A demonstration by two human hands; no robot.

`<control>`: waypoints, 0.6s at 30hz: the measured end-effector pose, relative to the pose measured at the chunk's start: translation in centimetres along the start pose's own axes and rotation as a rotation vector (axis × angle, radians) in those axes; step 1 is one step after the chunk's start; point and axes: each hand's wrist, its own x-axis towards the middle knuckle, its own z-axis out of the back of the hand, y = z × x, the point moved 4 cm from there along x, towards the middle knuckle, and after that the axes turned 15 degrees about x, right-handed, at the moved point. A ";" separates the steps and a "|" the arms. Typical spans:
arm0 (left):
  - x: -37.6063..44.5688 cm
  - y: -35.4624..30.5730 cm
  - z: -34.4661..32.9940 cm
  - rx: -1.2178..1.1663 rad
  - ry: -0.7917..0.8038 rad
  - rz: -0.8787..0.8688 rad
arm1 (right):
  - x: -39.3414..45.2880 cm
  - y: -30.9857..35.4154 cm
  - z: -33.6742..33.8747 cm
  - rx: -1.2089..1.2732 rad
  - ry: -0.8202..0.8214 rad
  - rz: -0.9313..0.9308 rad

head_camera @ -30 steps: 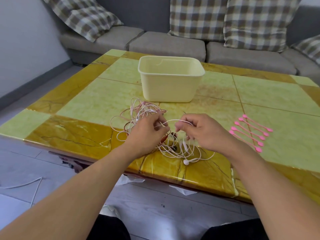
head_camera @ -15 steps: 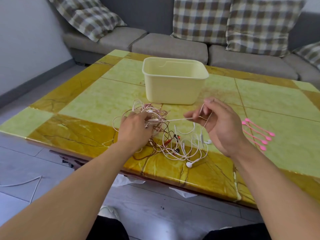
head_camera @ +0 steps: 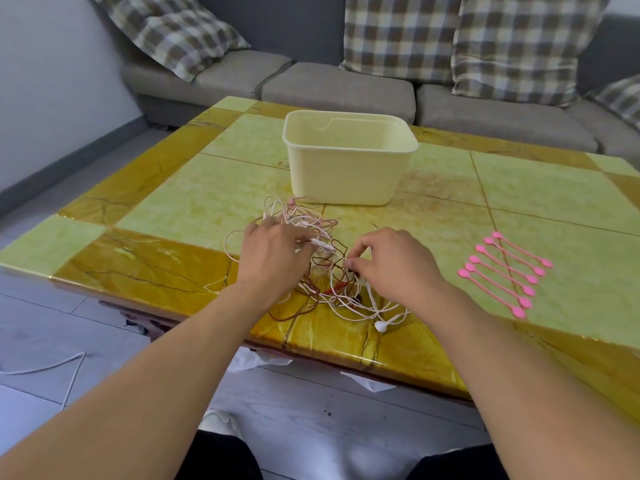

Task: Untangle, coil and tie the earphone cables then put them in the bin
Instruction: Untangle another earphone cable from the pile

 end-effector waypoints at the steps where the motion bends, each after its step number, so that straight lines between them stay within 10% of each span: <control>1: 0.1 0.1 -0.1 -0.025 0.020 -0.013 | 0.1 0.1 0.1 -0.011 -0.026 0.004; 18: -0.2 -0.1 0.2 -0.428 0.128 0.110 | -0.3 1.4 -1.3 0.166 0.012 0.160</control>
